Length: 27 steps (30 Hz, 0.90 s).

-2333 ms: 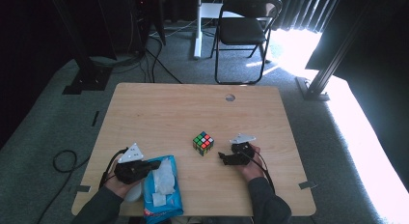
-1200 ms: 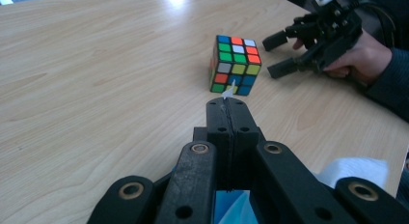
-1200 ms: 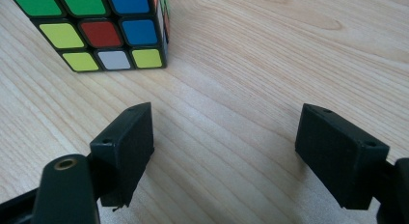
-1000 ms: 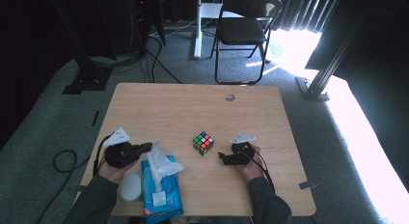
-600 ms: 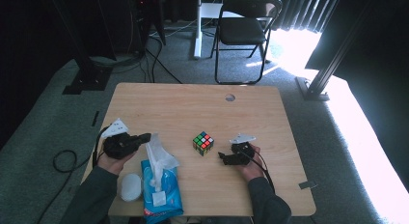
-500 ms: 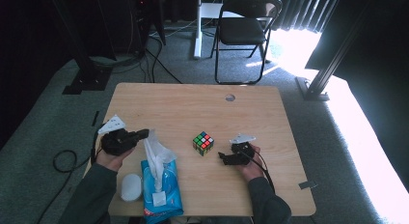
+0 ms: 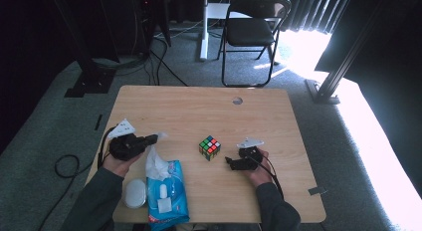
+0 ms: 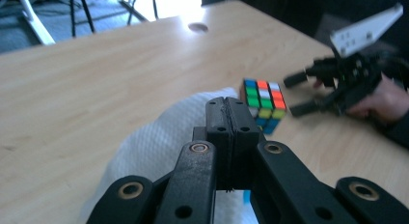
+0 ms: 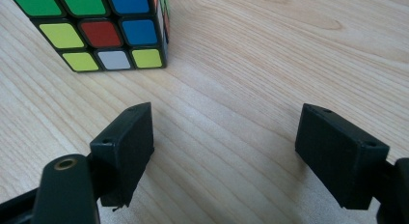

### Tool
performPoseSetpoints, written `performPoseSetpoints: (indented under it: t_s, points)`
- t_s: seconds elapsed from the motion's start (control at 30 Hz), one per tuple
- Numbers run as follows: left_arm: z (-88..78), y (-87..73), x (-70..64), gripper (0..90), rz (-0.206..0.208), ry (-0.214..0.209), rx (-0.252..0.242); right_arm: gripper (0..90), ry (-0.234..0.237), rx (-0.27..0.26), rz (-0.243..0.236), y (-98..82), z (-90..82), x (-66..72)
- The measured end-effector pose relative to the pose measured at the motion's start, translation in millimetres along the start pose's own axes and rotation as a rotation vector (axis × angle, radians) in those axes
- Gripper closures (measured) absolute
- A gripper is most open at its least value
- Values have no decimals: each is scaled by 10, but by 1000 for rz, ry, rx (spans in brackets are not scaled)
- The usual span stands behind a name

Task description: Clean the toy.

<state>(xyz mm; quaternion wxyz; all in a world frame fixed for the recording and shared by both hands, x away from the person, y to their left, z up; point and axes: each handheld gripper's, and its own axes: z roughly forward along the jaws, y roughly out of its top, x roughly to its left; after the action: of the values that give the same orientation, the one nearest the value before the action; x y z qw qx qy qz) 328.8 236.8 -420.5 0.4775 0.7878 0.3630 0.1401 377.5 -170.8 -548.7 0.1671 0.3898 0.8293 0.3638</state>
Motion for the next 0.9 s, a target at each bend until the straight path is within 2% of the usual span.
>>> performPoseSetpoints:
  t_s: [0.27, 0.53, 0.9]
  points:
    - [27, -215, -71, 892, 4, -14, 58, 210, 0, -1, -1, 0, 1, 0]
    - [23, -401, -66, 881, -1, -15, 116, 210, 0, -1, -1, 0, 1, 0]
    - [33, -548, -13, 766, 11, -18, 177, 210, 0, -1, 0, 0, 1, 0]
